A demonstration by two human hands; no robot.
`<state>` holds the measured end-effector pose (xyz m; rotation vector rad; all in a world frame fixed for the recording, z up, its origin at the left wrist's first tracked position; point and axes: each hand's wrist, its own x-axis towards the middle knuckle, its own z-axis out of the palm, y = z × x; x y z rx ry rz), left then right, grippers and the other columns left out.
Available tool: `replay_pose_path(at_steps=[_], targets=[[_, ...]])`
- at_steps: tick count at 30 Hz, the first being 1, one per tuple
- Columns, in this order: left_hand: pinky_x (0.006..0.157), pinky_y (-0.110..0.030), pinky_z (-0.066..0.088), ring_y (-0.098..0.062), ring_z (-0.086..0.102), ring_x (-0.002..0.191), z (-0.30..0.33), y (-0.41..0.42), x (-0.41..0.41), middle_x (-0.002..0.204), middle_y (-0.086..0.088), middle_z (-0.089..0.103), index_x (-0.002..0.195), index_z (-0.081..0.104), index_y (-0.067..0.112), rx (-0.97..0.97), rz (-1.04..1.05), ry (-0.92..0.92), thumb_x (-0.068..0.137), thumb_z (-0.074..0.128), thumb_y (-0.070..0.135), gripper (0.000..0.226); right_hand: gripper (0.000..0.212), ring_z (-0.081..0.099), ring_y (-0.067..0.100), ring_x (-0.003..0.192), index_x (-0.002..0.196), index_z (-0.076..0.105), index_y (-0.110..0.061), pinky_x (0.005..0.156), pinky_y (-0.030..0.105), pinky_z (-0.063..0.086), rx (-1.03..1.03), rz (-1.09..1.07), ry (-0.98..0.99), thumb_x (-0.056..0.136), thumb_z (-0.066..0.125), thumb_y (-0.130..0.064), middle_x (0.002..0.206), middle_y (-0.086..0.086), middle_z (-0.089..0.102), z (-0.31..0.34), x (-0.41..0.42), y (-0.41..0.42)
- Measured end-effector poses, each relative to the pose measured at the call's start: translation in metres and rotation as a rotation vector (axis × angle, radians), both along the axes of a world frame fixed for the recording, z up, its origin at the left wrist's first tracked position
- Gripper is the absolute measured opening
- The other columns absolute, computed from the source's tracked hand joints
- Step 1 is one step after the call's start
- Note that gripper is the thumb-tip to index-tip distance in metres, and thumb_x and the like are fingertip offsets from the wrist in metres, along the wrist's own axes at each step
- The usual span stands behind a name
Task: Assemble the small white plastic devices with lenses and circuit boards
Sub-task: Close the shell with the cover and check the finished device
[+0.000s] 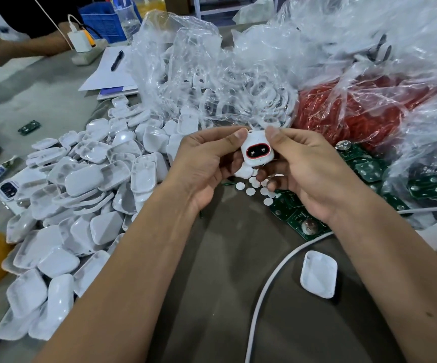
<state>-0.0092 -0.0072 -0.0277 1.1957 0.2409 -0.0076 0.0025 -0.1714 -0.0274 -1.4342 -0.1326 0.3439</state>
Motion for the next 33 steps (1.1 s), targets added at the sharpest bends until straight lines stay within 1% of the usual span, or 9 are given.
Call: replay_pose_path(at_steps=[7, 10, 12, 16, 19, 25, 28, 30, 33], targets=[[0.046, -0.012, 0.047, -0.007, 0.057, 0.053, -0.001, -0.001, 0.002, 0.068, -0.005, 0.07, 0.076, 0.076, 0.006, -0.17, -0.021, 0.132, 0.088, 0.069, 0.001, 0.015, 0.032, 0.047, 0.016, 0.051, 0.088, 0.066, -0.003, 0.039, 0.022, 0.032, -0.1, -0.035, -0.158, 0.111, 0.05, -0.019, 0.069, 0.013, 0.056, -0.002, -0.002, 0.005], [0.043, -0.012, 0.045, -0.006, 0.054, 0.055, -0.001, -0.003, 0.003, 0.068, -0.004, 0.067, 0.08, 0.073, 0.005, -0.218, -0.029, 0.164, 0.084, 0.071, 0.003, 0.005, 0.03, 0.044, 0.016, 0.049, 0.09, 0.064, 0.003, 0.038, 0.021, 0.03, -0.081, -0.061, -0.17, 0.11, 0.051, -0.016, 0.071, 0.017, 0.054, -0.003, -0.003, 0.006], [0.046, -0.012, 0.047, -0.007, 0.052, 0.06, -0.002, -0.006, 0.003, 0.07, -0.004, 0.067, 0.08, 0.073, 0.007, -0.212, 0.002, 0.134, 0.077, 0.077, 0.007, 0.005, 0.029, 0.046, 0.014, 0.048, 0.092, 0.065, 0.004, 0.037, 0.021, 0.032, -0.051, -0.107, -0.151, 0.109, 0.052, -0.015, 0.07, 0.016, 0.055, -0.003, -0.002, 0.007], [0.059, -0.02, 0.055, -0.015, 0.062, 0.067, -0.006, -0.008, 0.004, 0.083, -0.007, 0.073, 0.085, 0.076, 0.012, 0.027, 0.056, -0.001, 0.089, 0.077, 0.018, 0.007, 0.023, 0.064, 0.014, 0.057, 0.093, 0.068, -0.01, 0.041, 0.023, 0.044, -0.044, -0.192, -0.151, 0.109, 0.053, -0.018, 0.078, 0.009, 0.069, -0.003, -0.002, 0.009], [0.064, -0.025, 0.058, -0.021, 0.067, 0.071, -0.006, -0.002, 0.003, 0.085, -0.01, 0.075, 0.09, 0.075, 0.009, 0.071, 0.005, -0.031, 0.092, 0.073, 0.015, 0.007, 0.02, 0.073, 0.019, 0.065, 0.099, 0.068, -0.01, 0.044, 0.024, 0.052, 0.005, -0.174, -0.134, 0.109, 0.053, -0.017, 0.084, 0.009, 0.075, -0.002, -0.003, 0.008], [0.056, -0.021, 0.051, -0.017, 0.055, 0.061, -0.007, -0.01, 0.002, 0.077, -0.012, 0.067, 0.084, 0.072, 0.003, 0.063, 0.017, -0.032, 0.098, 0.066, 0.013, 0.017, 0.026, 0.063, 0.014, 0.053, 0.088, 0.067, -0.009, 0.043, 0.023, 0.048, 0.059, -0.148, -0.108, 0.109, 0.053, -0.015, 0.069, 0.007, 0.071, 0.0, -0.002, 0.008], [0.056, -0.023, 0.046, -0.016, 0.051, 0.059, -0.005, -0.017, 0.0, 0.078, -0.015, 0.063, 0.103, 0.066, -0.01, -0.02, 0.022, -0.003, 0.099, 0.063, 0.01, 0.02, 0.027, 0.06, 0.015, 0.049, 0.086, 0.066, -0.008, 0.044, 0.023, 0.05, 0.06, -0.17, -0.123, 0.109, 0.053, -0.013, 0.063, 0.007, 0.069, -0.001, -0.001, 0.007], [0.057, -0.024, 0.044, -0.016, 0.05, 0.059, -0.004, -0.019, -0.001, 0.077, -0.015, 0.061, 0.112, 0.063, -0.009, -0.041, 0.028, -0.002, 0.1, 0.061, 0.01, 0.022, 0.027, 0.06, 0.014, 0.048, 0.085, 0.066, -0.007, 0.044, 0.023, 0.05, 0.071, -0.162, -0.124, 0.109, 0.052, -0.012, 0.063, 0.008, 0.07, 0.0, -0.001, 0.007], [0.059, -0.024, 0.043, -0.015, 0.049, 0.061, -0.003, -0.019, -0.001, 0.079, -0.015, 0.06, 0.107, 0.065, -0.009, -0.005, 0.053, -0.006, 0.101, 0.061, 0.011, 0.021, 0.025, 0.06, 0.016, 0.05, 0.09, 0.067, -0.006, 0.043, 0.024, 0.049, 0.093, -0.148, -0.069, 0.109, 0.052, -0.013, 0.066, 0.009, 0.071, 0.001, 0.0, 0.007]])
